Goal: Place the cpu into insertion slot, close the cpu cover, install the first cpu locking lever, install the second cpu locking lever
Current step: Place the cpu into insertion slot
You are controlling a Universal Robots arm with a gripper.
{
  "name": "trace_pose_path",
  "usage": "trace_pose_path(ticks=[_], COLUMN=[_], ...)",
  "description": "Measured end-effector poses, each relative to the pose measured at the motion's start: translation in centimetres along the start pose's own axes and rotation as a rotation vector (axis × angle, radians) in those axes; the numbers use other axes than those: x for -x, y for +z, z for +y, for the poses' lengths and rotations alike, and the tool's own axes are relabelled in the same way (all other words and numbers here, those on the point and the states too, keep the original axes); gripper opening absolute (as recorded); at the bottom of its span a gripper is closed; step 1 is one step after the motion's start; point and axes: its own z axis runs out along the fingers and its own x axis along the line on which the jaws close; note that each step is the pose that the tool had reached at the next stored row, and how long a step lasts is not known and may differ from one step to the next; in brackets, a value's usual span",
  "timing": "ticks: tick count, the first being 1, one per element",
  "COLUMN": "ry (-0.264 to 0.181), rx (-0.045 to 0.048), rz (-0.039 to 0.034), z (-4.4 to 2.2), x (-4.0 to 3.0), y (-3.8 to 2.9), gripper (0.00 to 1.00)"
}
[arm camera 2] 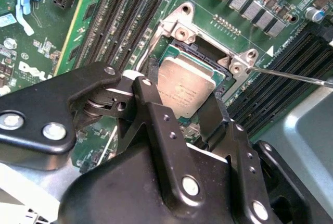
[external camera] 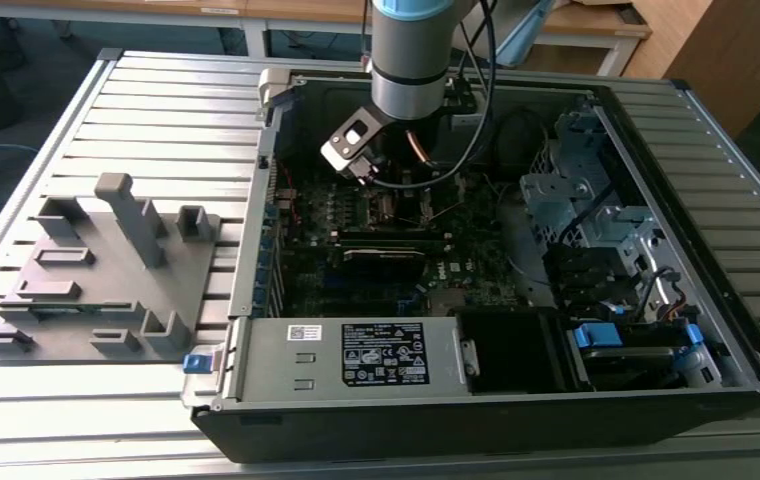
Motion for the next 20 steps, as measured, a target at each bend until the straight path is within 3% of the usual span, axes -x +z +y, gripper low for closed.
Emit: trace_pose_path(ticks=[10,15,20], ry=[0.000,-0.001,-0.001], rx=[-0.0001,-0.0004,-0.0006], rz=[-0.0008,-0.0198,-0.0209], z=[0.01,0.01,0.00], x=[-0.19,-0.36,-0.37], y=[-0.08,-0.03,-0.04], gripper=[0.54,0.54,0.54])
